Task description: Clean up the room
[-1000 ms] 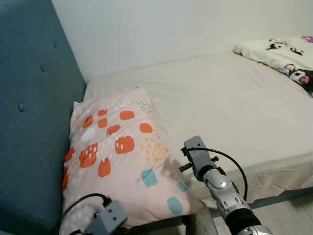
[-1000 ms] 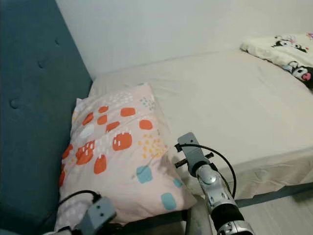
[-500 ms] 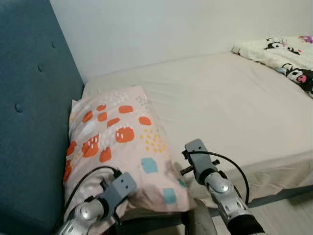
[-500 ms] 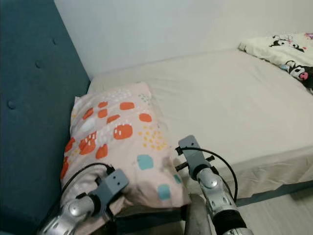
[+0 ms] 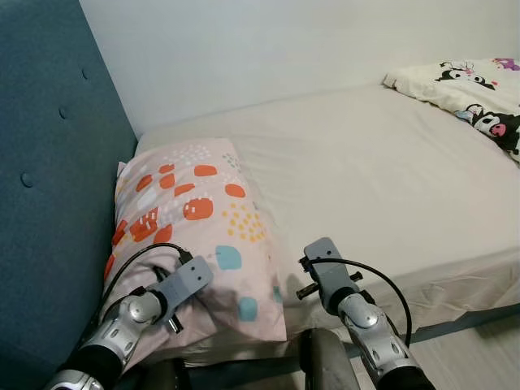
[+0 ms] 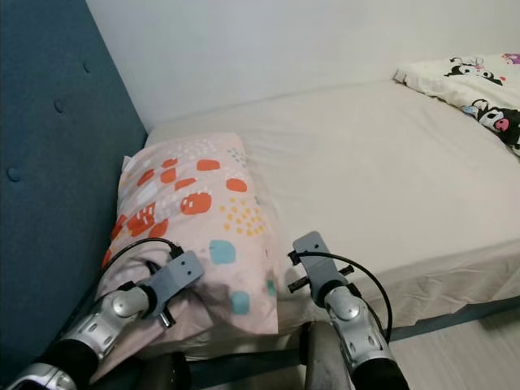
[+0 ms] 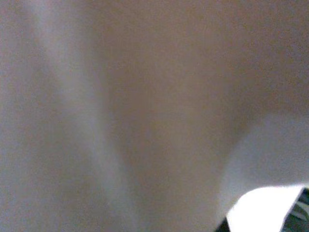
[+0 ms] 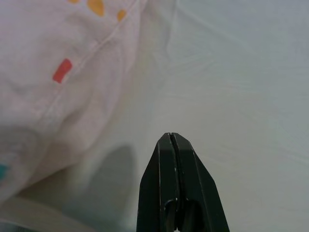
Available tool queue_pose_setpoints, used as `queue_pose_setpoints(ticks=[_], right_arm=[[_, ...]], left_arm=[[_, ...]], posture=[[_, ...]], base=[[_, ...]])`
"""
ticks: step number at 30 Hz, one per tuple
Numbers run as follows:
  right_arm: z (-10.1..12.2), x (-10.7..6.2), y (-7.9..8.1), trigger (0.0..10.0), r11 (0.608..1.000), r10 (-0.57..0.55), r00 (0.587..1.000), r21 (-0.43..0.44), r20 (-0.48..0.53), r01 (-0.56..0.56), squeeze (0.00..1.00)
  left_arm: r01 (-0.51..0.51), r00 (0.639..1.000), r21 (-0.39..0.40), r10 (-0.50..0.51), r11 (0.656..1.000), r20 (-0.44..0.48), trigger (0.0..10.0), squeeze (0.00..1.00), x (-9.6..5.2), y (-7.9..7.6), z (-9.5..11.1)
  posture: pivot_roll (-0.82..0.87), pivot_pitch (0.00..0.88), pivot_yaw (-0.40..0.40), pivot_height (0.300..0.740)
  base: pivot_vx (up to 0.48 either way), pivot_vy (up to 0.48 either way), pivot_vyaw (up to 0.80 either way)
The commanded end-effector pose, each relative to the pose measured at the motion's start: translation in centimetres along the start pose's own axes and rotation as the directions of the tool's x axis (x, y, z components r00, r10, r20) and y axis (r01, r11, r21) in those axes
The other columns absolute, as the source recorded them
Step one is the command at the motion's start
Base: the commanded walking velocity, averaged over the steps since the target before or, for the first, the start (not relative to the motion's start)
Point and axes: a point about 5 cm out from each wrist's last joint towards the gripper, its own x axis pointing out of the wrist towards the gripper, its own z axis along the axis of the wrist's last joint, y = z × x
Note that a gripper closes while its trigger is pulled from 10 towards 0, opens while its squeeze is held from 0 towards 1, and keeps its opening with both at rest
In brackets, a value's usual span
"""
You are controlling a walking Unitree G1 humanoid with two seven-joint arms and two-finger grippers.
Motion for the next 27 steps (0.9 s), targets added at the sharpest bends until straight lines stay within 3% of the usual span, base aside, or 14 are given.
queue_pose_setpoints(ticks=[1, 3, 7, 10, 11, 12, 13, 15, 19, 20, 23, 24, 25, 27], right_arm=[[-0.2, -0.1, 0.5, 10.0, 1.0, 0.015, 1.0, 0.008, -0.013, -0.015, 0.0], [-0.2, -0.1, 0.6, 10.0, 1.0, 0.017, 1.0, 0.007, -0.014, -0.017, 0.0], [-0.2, -0.1, 1.2, 10.0, 0.999, 0.028, 1.0, 0.019, -0.012, -0.028, 0.0], [-0.6, -0.1, 1.3, 10.0, 0.998, 0.02, 1.0, 0.055, -0.023, -0.018, 0.0], [-0.6, -0.1, 1.3, 10.0, 0.998, 0.02, 1.0, 0.055, -0.023, -0.018, 0.0], [-0.8, -0.1, 1.3, 10.0, 0.997, 0.014, 0.999, 0.074, -0.031, -0.012, 0.0], [-0.8, -0.1, 1.3, 10.0, 0.997, 0.014, 0.999, 0.074, -0.031, -0.012, 0.0], [-1.0, -0.1, 1.4, 10.0, 0.996, 0.007, 0.999, 0.092, -0.044, -0.003, 0.0], [-1.0, -0.1, 1.5, 10.0, 0.995, 0.008, 0.999, 0.097, -0.044, -0.004, 0.0], [-0.8, -0.1, 1.6, 10.0, 0.991, 0.007, 1.0, 0.134, -0.029, -0.003, 0.0], [-0.8, -0.1, 1.5, 10.0, 0.978, -0.032, 0.999, 0.206, -0.01, 0.034, 0.0], [-0.9, -0.1, 1.4, 10.0, 0.975, -0.046, 0.999, 0.219, -0.009, 0.047, 0.0], [-1.0, -0.2, 1.3, 10.0, 0.973, -0.07, 0.998, 0.219, -0.008, 0.07, 0.0], [-1.1, -0.3, 1.1, 10.0, 0.972, -0.101, 0.995, 0.211, -0.006, 0.1, 0.0]], left_arm=[[-0.016, 0.999, -0.01, 0.015, 1.0, -0.036, 0.0, 0.0, -1.0, 0.6, -1.6], [-0.003, 1.0, -0.017, 0.002, 1.0, -0.031, 0.0, 0.0, -1.3, 0.3, -2.0], [0.031, 0.999, -0.12, -0.026, 0.992, 0.045, 0.0, 0.0, -4.0, -0.9, -3.4], [0.076, 0.987, -0.223, -0.042, 0.972, 0.155, 0.0, 0.0, -6.4, -1.5, -3.0], [0.076, 0.987, -0.223, -0.042, 0.972, 0.155, 0.0, 0.0, -6.4, -1.5, -3.0], [0.138, 0.972, -0.271, -0.078, 0.953, 0.22, 0.0, 0.0, -7.8, -2.1, -2.5], [0.138, 0.972, -0.271, -0.078, 0.953, 0.22, 0.0, 0.0, -7.8, -2.1, -2.5], [0.245, 0.943, -0.331, -0.145, 0.911, 0.3, 0.0, 0.0, -9.9, -3.4, -1.7], [0.254, 0.936, -0.409, -0.115, 0.876, 0.333, 0.0, 0.0, -10.9, -3.6, -1.5], [0.112, 0.937, -0.514, 0.082, 0.85, 0.339, 0.0, 0.0, -10.7, -2.2, -1.0], [-0.074, 0.909, -0.633, 0.314, 0.77, 0.275, 0.0, 0.0, -10.1, -0.8, -0.6], [-0.148, 0.887, -0.666, 0.396, 0.731, 0.238, 4.5, 0.0, -9.9, -0.5, -0.5], [-0.236, 0.865, -0.726, 0.481, 0.646, 0.146, 10.0, 0.0, -9.2, -0.2, -0.8], [-0.308, 0.846, -0.784, 0.532, 0.539, 0.033, 10.0, 0.0, -8.3, -0.4, -1.0]], posture=[[-0.11, 0.139, 0.038, 0.576], [-0.1, 0.138, 0.039, 0.576], [-0.09, 0.113, 0.036, 0.576], [-0.08, 0.092, 0.032, 0.576], [-0.08, 0.092, 0.032, 0.576], [-0.07, 0.081, 0.03, 0.576], [-0.07, 0.081, 0.03, 0.576], [-0.07, 0.067, 0.028, 0.576], [-0.07, 0.052, 0.029, 0.576], [-0.07, 0.041, 0.029, 0.576], [-0.06, 0.031, 0.025, 0.576], [-0.06, 0.023, 0.023, 0.576], [-0.06, 0.019, 0.019, 0.576], [-0.07, 0.016, 0.019, 0.576]], base=[[0.0, 0.0, 0.0], [0.0, 0.0, 0.0], [0.0, 0.0, 0.0], [0.0, 0.0, 0.0], [0.0, 0.0, 0.0], [0.0, 0.0, 0.0], [0.0, 0.0, 0.0], [0.0, 0.0, 0.0], [0.0, 0.0, 0.0], [0.0, 0.0, 0.0], [0.0, 0.0, 0.0], [0.0, 0.0, 0.0], [0.0, 0.0, 0.0], [0.0, 0.0, 0.0]])
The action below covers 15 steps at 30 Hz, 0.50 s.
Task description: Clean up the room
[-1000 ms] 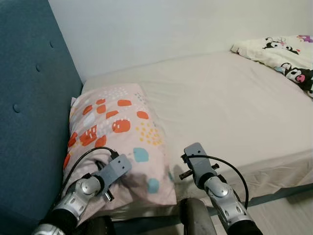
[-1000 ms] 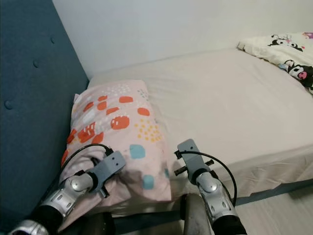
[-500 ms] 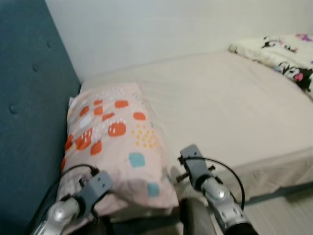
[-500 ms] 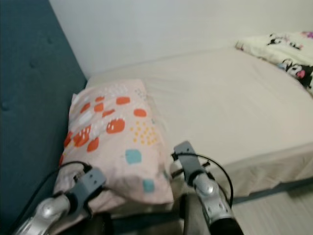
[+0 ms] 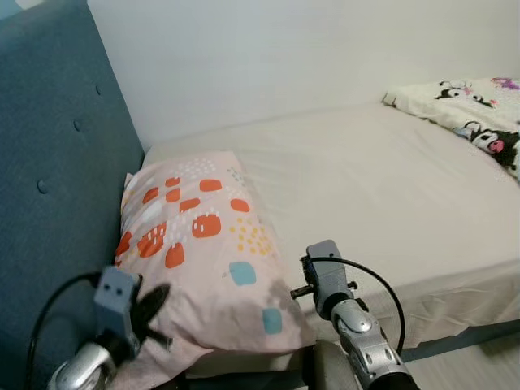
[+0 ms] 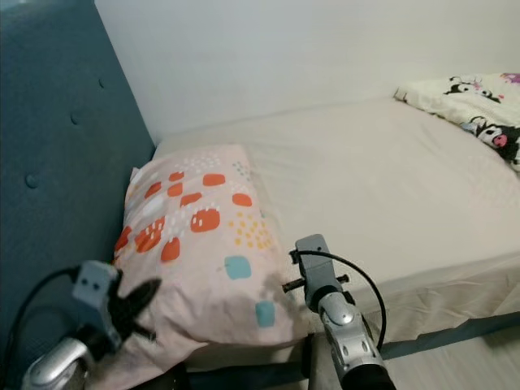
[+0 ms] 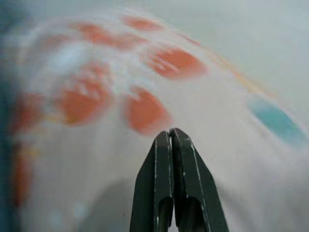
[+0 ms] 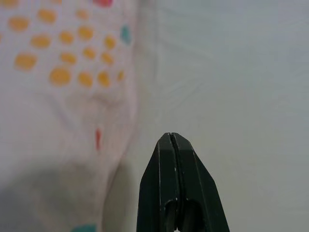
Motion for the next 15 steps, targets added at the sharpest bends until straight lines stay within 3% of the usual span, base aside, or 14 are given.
queue_pose_setpoints(ticks=[1, 4, 8, 15], right_arm=[[-0.7, -0.2, 0.1, 10.0, 1.0, -0.018, 1.0, 0.009, -0.011, 0.018, 0.0], [-0.7, -0.4, 0.2, 10.0, 0.999, -0.024, 0.999, -0.021, 0.026, 0.025, 0.0], [-0.7, -0.7, 0.4, 10.0, 0.999, -0.028, 0.998, -0.018, 0.058, 0.029, 0.0], [-0.3, -1.0, 0.7, 10.0, 0.999, -0.031, 0.994, -0.023, 0.109, 0.034, 0.0]], left_arm=[[-0.109, 0.991, -0.016, 0.107, 0.994, -0.078, 10.0, 0.0, -0.4, 0.8, -1.3], [-0.133, 0.985, -0.006, 0.131, 0.991, -0.113, 10.0, 0.0, 0.2, -0.5, -2.4], [-0.195, 0.967, 0.015, 0.195, 0.981, -0.162, 10.0, 0.0, 0.6, -0.5, -3.6], [-0.203, 0.963, 0.039, 0.207, 0.978, -0.173, 10.0, 0.0, 1.1, -0.9, -4.1]], posture=[[-0.07, 0.016, 0.019, 0.576], [-0.07, 0.005, 0.02, 0.576], [-0.08, 0.0, 0.025, 0.576], [-0.08, 0.0, 0.027, 0.576]], base=[[0.0, 0.0, 0.0], [0.0, 0.0, 0.0], [0.0, 0.0, 0.0], [0.0, 0.0, 0.0]])
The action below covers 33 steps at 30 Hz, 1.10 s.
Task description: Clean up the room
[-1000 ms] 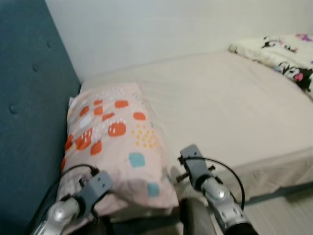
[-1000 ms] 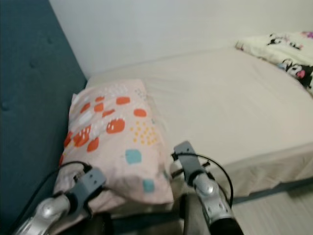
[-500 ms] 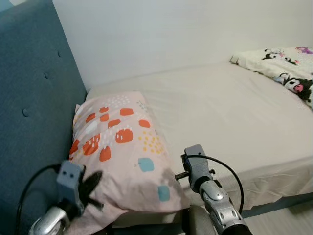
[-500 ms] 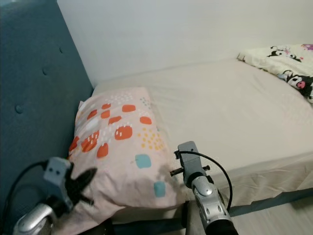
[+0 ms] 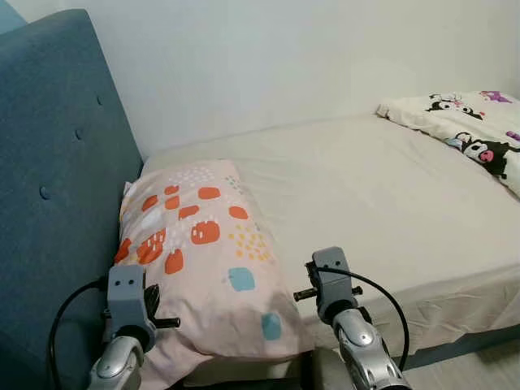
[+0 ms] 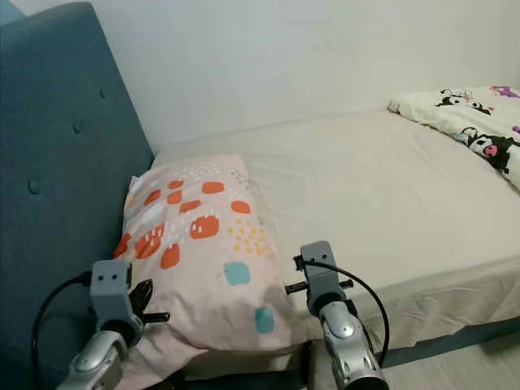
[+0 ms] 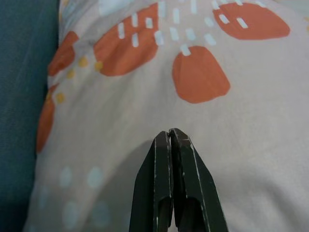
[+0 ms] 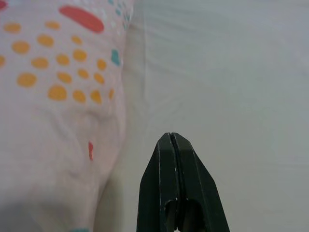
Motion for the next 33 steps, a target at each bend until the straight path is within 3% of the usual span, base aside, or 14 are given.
queue_pose_setpoints(ticks=[1, 9, 13, 23, 33], right_arm=[[0.2, -0.2, 0.5, 10.0, 1.0, 0.022, 0.999, -0.015, 0.035, -0.022, 0.0], [-0.2, -0.3, 0.6, 10.0, 0.999, 0.05, 0.998, -0.01, 0.027, -0.05, 0.0], [-0.4, -0.4, 0.4, 10.0, 0.999, 0.046, 0.999, -0.014, 0.023, -0.046, 0.0], [-0.2, -0.2, 0.3, 10.0, 0.999, 0.05, 0.998, -0.013, 0.032, -0.049, 0.0], [0.1, 0.0, 0.5, 10.0, 0.997, 0.082, 0.996, -0.01, 0.041, -0.082, 0.0]], left_arm=[[-0.01, 1.0, 0.049, 0.011, 0.999, -0.019, 10.0, 0.0, 0.6, -0.8, -0.5], [0.016, 1.0, 0.061, -0.016, 0.998, 0.008, 10.0, 0.0, 1.7, -2.6, 0.3], [0.061, 0.997, 0.088, -0.064, 0.994, 0.034, 10.0, 0.0, 1.8, -3.6, 0.8], [0.055, 0.997, 0.093, -0.059, 0.994, 0.042, 10.0, 0.0, 1.8, -3.6, 0.8], [-0.001, 0.999, 0.046, -0.001, 0.999, 0.041, 10.0, 0.0, 1.2, -2.5, 0.6]], posture=[[-0.08, 0.0, 0.024, 0.576], [-0.08, 0.0, 0.026, 0.58], [-0.09, 0.0, 0.031, 0.605], [-0.09, 0.0, 0.027, 0.635], [-0.08, 0.0, 0.016, 0.68]], base=[[0.0, 0.0, 0.0], [0.0, 0.0, 0.0], [0.0, 0.0, 0.0], [0.0, 0.0, 0.0], [0.0, 0.0, 0.0]])
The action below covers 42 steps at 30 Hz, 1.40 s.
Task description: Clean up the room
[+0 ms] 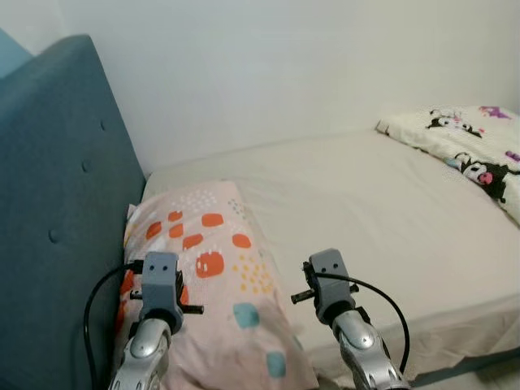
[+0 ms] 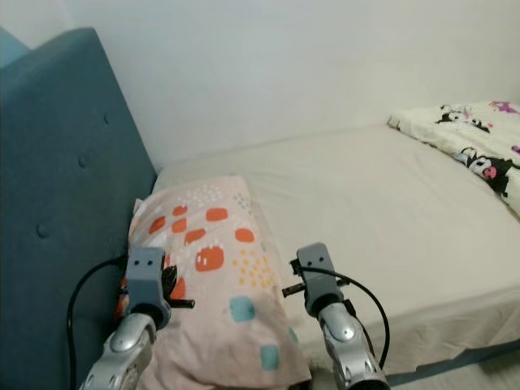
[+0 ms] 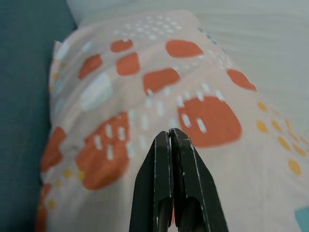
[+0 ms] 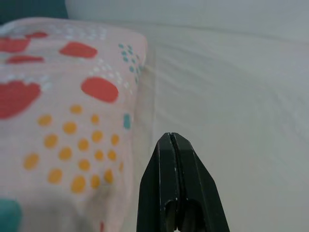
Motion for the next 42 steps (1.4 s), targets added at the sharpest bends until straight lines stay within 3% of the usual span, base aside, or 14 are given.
queue_pose_setpoints(ticks=[1, 6, 10, 15, 19, 33, 37, 42], right_arm=[[0.1, 0.1, 0.2, 10.0, 1.0, 0.008, 1.0, 0.013, 0.005, -0.008, 0.0], [0.2, 0.4, 0.3, 10.0, 1.0, 0.023, 1.0, 0.012, 0.008, -0.023, 0.0], [0.4, 0.5, 0.4, 10.0, 0.999, 0.031, 0.999, 0.015, 0.012, -0.031, 0.0], [0.0, 0.7, 1.2, 10.0, 0.996, 0.091, 0.996, 0.002, -0.021, -0.091, 0.0], [-0.3, 0.7, 1.9, 10.0, 0.989, 0.147, 0.989, 0.015, -0.035, -0.146, 0.0], [-0.2, 1.0, 2.3, 10.0, 0.986, 0.169, 0.985, 0.004, -0.04, -0.169, 0.0], [0.4, 1.0, 3.0, 10.0, 0.965, 0.261, 0.965, 0.003, -0.005, -0.261, 0.0], [0.4, 1.0, 3.0, 10.0, 0.97, 0.241, 0.971, 0.024, 0.002, -0.241, 0.0]], left_arm=[[-0.029, 1.0, -0.019, 0.029, 0.999, -0.003, 10.0, 0.0, -0.2, 0.6, 0.0], [-0.014, 0.999, -0.059, 0.012, 0.998, -0.035, 10.0, 0.0, -0.6, 0.5, -0.5], [-0.009, 1.0, -0.017, 0.009, 1.0, 0.005, 10.0, 0.0, -0.7, 0.6, -0.2], [-0.011, 1.0, -0.031, 0.012, 0.999, 0.029, 10.0, 0.0, -0.7, 0.8, 0.0], [-0.035, 0.999, -0.057, 0.036, 0.998, 0.032, 10.0, 0.0, -1.0, 1.5, 0.0], [-0.05, 0.998, -0.087, 0.053, 0.995, 0.033, 10.0, 0.0, -1.6, 2.1, -0.4], [-0.058, 0.997, -0.091, 0.062, 0.994, 0.039, 10.0, 0.0, -1.6, 2.2, -0.3], [-0.059, 0.997, -0.089, 0.062, 0.994, 0.04, 10.0, 0.0, -1.5, 2.2, -0.3]], posture=[[-0.08, 0.0, 0.016, 0.68], [-0.08, 0.0, 0.013, 0.7], [-0.07, 0.0, 0.012, 0.715], [-0.07, 0.0, 0.008, 0.739], [-0.07, 0.0, 0.001, 0.739], [-0.06, 0.0, -0.012, 0.739], [-0.06, 0.0, -0.016, 0.74], [-0.06, 0.0, -0.016, 0.74]], base=[[0.0, 0.0, 0.0], [0.0, 0.0, 0.0], [0.0, 0.0, 0.0], [0.0, 0.0, 0.0], [0.0, 0.0, 0.0], [0.0, 0.0, 0.0], [0.0, 0.0, 0.0], [0.0, 0.0, 0.0]])
